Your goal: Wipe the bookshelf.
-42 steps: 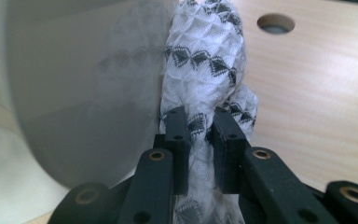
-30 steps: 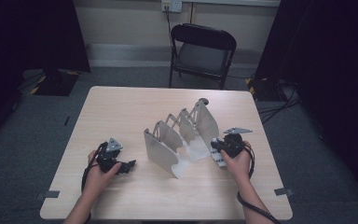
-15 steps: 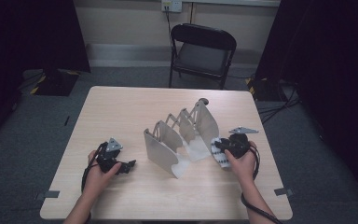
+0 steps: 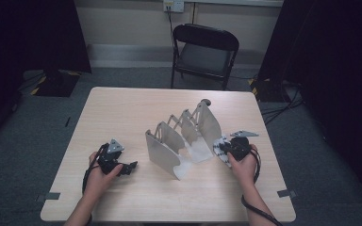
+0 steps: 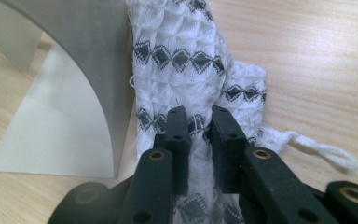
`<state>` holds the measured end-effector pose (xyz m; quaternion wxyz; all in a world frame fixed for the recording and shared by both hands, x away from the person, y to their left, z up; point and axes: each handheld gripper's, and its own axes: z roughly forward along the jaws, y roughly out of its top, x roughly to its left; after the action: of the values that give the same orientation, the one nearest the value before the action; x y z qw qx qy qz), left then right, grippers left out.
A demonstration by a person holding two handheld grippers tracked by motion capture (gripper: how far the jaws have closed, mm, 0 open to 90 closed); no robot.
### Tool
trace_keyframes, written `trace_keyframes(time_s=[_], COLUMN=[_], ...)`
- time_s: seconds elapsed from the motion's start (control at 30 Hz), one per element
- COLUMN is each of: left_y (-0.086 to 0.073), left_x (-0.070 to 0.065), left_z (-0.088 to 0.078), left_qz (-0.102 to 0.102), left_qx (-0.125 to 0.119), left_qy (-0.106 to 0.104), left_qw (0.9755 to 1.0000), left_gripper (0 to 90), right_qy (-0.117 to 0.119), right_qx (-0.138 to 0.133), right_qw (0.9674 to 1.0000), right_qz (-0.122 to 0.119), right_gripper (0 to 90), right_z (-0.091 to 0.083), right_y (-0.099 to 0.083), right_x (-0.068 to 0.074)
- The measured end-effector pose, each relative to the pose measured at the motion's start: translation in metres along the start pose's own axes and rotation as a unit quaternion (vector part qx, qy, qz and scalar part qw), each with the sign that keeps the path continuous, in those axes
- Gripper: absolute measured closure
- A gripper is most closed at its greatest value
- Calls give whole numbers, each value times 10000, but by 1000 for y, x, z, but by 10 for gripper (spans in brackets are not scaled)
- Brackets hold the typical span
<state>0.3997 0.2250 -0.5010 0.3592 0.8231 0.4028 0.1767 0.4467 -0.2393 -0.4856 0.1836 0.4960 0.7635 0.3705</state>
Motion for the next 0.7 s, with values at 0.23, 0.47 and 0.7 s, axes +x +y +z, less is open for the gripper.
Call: trace_keyframes(time_s=[0.23,0.47,0.7], left_y=[0,0,0], left_x=[0,0,0], left_z=[0,0,0], left_qz=[1,-1,-1], left_qx=[-3,-3,0], left_qy=[-2,-3,0], left_qw=[10000,10000,10000], left_gripper=[109,109,109], right_qy=[67,70,122], right_qx=[20,-92,-311], right_qw=[10000,9999,9994], right_qz=[49,120,50], right_gripper=[800,801,802], right_z=[-10,-32,-62], right_y=[5,20,47], right_x=[-3,-3,2])
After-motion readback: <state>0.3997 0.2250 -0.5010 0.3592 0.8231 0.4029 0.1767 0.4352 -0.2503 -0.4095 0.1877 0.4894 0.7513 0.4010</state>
